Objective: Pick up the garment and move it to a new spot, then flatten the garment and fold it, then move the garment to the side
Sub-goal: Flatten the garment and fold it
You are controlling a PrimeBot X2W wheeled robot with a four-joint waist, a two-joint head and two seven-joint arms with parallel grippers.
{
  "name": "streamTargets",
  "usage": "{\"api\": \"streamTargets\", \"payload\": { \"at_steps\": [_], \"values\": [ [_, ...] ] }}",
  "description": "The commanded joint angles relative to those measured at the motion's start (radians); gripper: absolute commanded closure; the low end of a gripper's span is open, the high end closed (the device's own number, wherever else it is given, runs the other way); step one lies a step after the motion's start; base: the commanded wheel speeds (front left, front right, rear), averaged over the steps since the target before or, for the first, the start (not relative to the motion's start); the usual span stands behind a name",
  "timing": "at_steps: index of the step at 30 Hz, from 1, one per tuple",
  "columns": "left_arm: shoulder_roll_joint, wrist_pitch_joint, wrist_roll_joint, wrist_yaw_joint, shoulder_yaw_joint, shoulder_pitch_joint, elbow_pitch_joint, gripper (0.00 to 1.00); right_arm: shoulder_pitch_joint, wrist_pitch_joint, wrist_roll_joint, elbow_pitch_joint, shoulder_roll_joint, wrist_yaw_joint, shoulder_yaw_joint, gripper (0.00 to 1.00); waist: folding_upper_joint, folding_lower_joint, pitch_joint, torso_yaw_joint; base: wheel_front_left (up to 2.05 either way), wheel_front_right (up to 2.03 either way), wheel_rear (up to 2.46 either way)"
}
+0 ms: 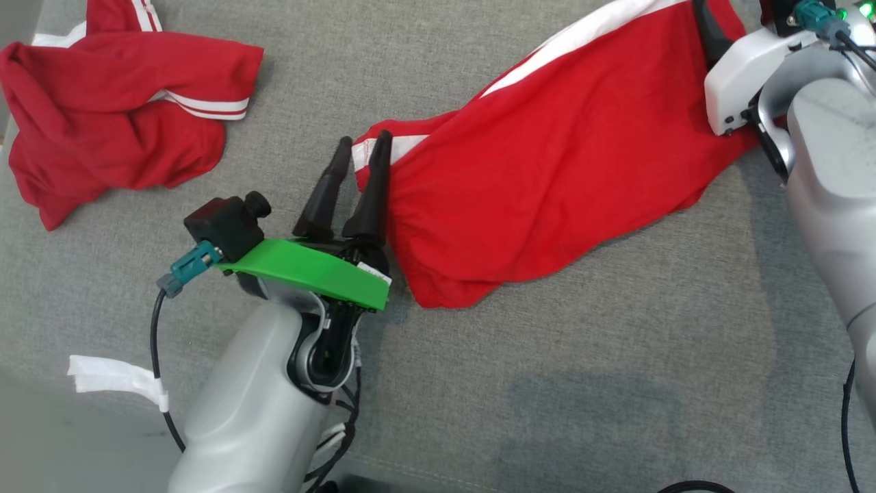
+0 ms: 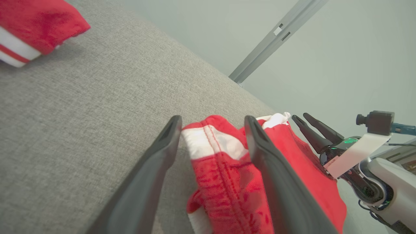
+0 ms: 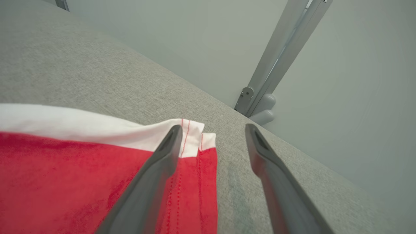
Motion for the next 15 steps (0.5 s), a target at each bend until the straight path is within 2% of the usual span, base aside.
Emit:
{"api": "streamTargets", "payload": {
  "at_steps": [1,8,15],
  "values": [
    [0.004,0.0,0.059,0.002,0.026,0.017,0.003,0.0,0.04,-0.003,0.016,-0.027,0.004,-0.002,-0.016,0.0,0.0,-0.0002,-0.022,-0.019,0.0,0.0,0.0],
    [0.004,0.0,0.211,0.002,0.096,0.057,0.012,0.0,0.155,-0.003,0.078,-0.079,0.009,-0.002,-0.052,0.0,0.0,-0.0002,-0.07,-0.046,0.0,0.0,0.0],
    [0.004,0.0,0.272,0.002,0.129,0.101,0.017,0.0,0.238,-0.003,0.139,-0.038,0.03,-0.002,-0.055,0.0,0.0,-0.0002,-0.099,-0.052,0.0,0.0,0.0]
  ]
}}
